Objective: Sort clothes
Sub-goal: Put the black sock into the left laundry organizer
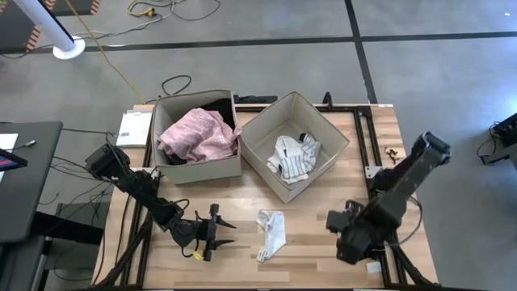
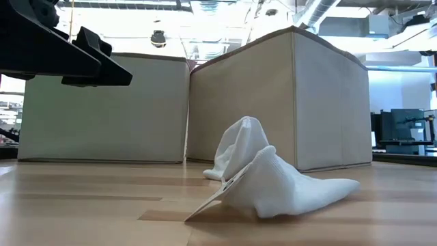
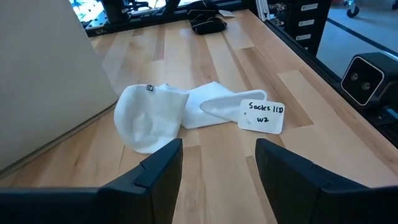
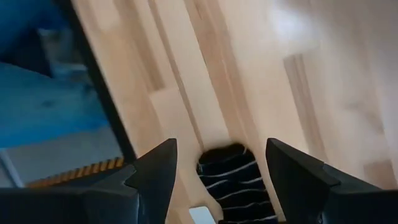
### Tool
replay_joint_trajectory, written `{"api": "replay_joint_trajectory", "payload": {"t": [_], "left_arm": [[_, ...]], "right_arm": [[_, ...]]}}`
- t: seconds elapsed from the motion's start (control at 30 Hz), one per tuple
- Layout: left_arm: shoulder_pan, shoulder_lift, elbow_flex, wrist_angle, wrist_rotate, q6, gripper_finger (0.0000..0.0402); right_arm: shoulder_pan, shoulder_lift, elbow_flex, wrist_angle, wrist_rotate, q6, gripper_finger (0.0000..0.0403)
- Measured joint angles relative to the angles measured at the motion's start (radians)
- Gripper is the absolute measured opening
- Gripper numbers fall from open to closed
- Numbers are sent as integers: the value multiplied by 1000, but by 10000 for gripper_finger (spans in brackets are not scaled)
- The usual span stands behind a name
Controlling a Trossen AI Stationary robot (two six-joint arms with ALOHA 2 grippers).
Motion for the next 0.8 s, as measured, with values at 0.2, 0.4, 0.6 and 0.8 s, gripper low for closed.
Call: {"api": "replay_joint_trajectory", "payload": {"t": [0.2,0.4,0.6,0.8], "left_arm": [[22,0,0,5,0,21,196],[37,0,0,32,0,49,196],[40,0,0,52,7,73,196],[39,0,0,52,9,69,196]], "right_arm": [[92,150,0,-2,-1,125,260],[171,263,0,29,-29,236,260],[233,344,0,53,-29,328,260],[256,386,-66,96,-28,376,260]]}}
